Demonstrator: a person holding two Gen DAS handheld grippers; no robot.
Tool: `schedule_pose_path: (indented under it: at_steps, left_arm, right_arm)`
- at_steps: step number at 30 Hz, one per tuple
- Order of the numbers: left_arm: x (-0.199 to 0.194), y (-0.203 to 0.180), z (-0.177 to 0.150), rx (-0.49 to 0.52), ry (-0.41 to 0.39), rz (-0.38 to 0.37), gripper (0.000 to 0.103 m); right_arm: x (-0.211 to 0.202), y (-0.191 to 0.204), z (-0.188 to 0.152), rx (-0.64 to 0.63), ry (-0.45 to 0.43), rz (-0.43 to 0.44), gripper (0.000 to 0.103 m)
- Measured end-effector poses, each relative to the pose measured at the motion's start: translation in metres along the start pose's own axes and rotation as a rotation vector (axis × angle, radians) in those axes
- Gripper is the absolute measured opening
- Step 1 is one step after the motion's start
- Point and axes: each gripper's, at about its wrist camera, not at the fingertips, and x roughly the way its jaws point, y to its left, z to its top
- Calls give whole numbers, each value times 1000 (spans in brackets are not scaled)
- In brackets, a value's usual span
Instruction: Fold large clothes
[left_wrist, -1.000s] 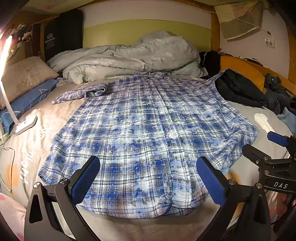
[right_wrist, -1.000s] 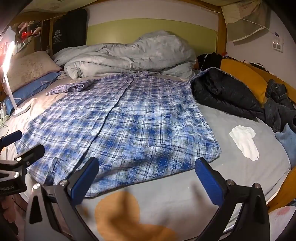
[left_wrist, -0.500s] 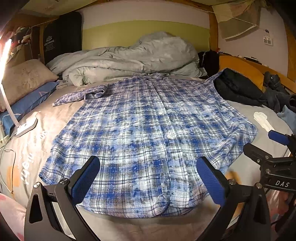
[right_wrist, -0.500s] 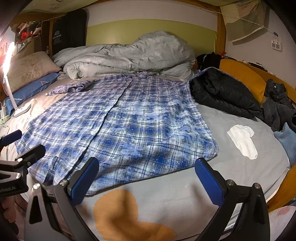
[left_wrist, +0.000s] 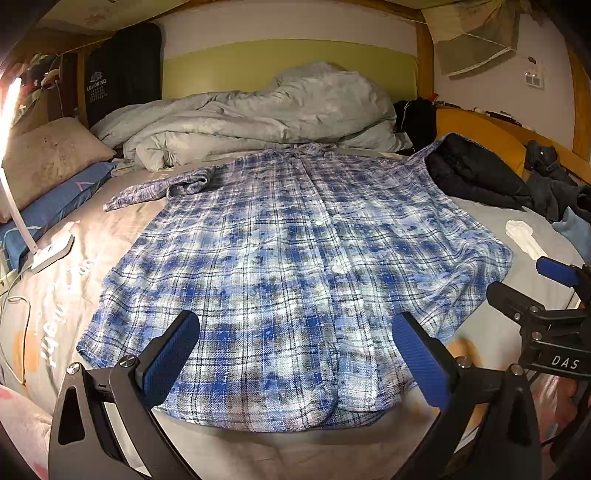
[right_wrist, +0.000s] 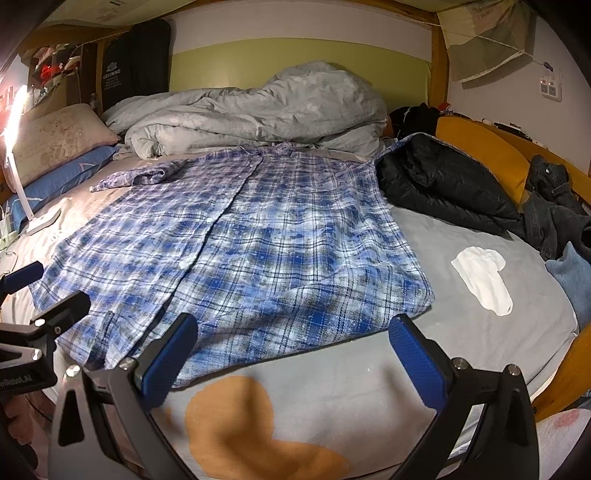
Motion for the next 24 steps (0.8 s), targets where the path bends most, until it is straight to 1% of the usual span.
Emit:
schedule_pose_path:
  at_steps: [24]
  left_arm:
    - [2, 2, -1, -1, 4, 2, 103]
  right_arm:
    - [1, 0, 0, -3, 4, -4, 103]
